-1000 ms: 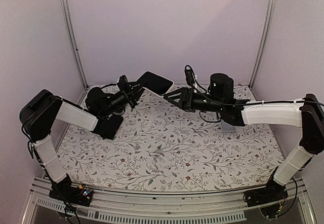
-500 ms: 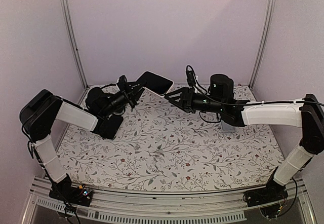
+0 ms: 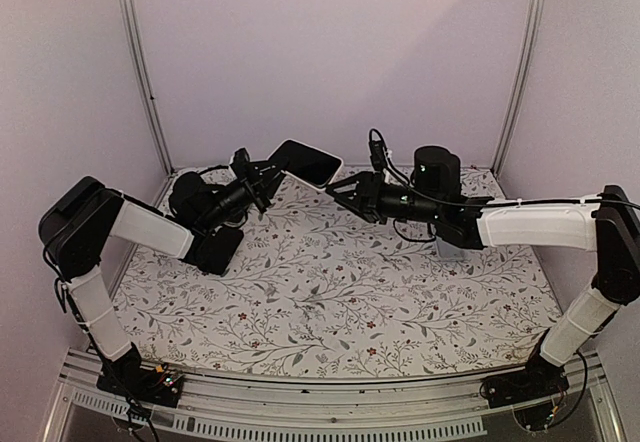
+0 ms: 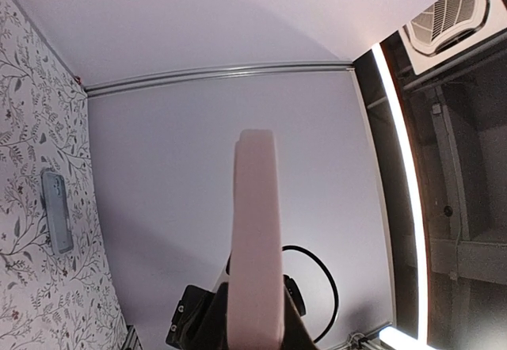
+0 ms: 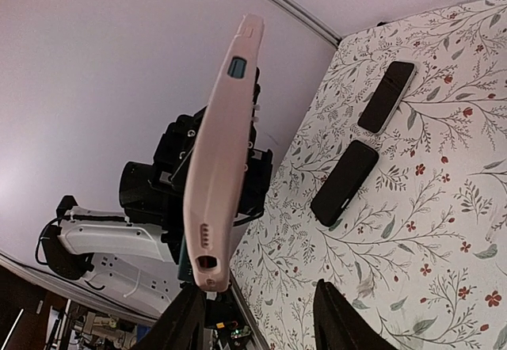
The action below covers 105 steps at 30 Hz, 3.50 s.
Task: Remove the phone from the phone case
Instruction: Remove the bottom right corner of the phone case from the phone, then pass from the left arm to the right
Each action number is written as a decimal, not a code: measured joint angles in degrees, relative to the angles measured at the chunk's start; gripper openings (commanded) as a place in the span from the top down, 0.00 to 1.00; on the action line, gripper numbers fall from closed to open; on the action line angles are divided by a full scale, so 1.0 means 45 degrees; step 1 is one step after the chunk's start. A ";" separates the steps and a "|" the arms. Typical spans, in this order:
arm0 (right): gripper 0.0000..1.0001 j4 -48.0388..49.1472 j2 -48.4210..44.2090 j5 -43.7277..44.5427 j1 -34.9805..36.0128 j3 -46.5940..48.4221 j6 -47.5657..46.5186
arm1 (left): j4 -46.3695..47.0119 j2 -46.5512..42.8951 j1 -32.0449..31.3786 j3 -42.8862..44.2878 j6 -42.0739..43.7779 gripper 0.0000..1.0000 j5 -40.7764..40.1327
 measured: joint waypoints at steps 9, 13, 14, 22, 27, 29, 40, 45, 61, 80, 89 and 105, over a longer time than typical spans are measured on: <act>0.52 -0.0277 0.0024 0.0185 0.0000 0.0214 0.0131 | 0.0107 0.0000 0.0000 0.0005 0.0117 1.00 -0.0097; 0.52 -0.0330 0.0063 0.0282 0.0000 0.0253 0.0141 | 0.0107 0.0000 0.0000 0.0005 0.0199 1.00 -0.0160; 0.52 -0.0340 0.0073 0.0296 0.0000 0.0262 0.0141 | 0.0107 0.0000 0.0000 0.0005 0.0219 1.00 -0.0165; 0.53 -0.0505 0.0107 0.0549 0.0000 0.0262 0.0199 | 0.0097 0.0000 0.0000 0.0010 0.0534 1.00 -0.0209; 0.54 -0.0515 0.0199 0.0583 0.0000 0.0321 0.0325 | 0.0083 0.0000 0.0010 0.0068 0.0743 1.00 -0.0209; 0.54 -0.0549 0.0248 0.0593 0.0000 0.0452 0.0369 | 0.0087 0.0000 0.0019 0.0102 0.0772 1.00 -0.0243; 0.55 -0.0588 0.0593 0.0491 -0.0141 0.1127 0.0393 | 0.0199 0.0000 0.0068 0.0233 0.0729 1.00 -0.0719; 0.57 -0.0573 0.0709 0.0243 -0.0248 0.1462 0.0471 | 0.0287 0.0000 0.0068 0.0403 0.0709 1.00 -0.0865; 0.62 0.0053 0.1511 -0.0092 -0.0355 0.2161 0.1127 | 0.0175 0.0000 0.0053 0.0738 0.1229 1.00 -0.0729; 0.96 0.2127 0.1506 -0.0850 -0.0491 0.1753 0.0563 | 0.0083 -0.0029 -0.0160 0.0743 0.0981 1.00 -0.0884; 1.00 0.1860 0.1491 -0.0350 -0.0695 0.1685 0.0583 | -0.0845 -0.0219 -0.0296 0.0743 0.1860 0.64 -0.0078; 1.00 -0.0695 0.0267 0.1846 -0.1409 0.0801 -0.1321 | -0.6183 -0.0884 -0.0792 0.0476 0.4779 0.33 0.1676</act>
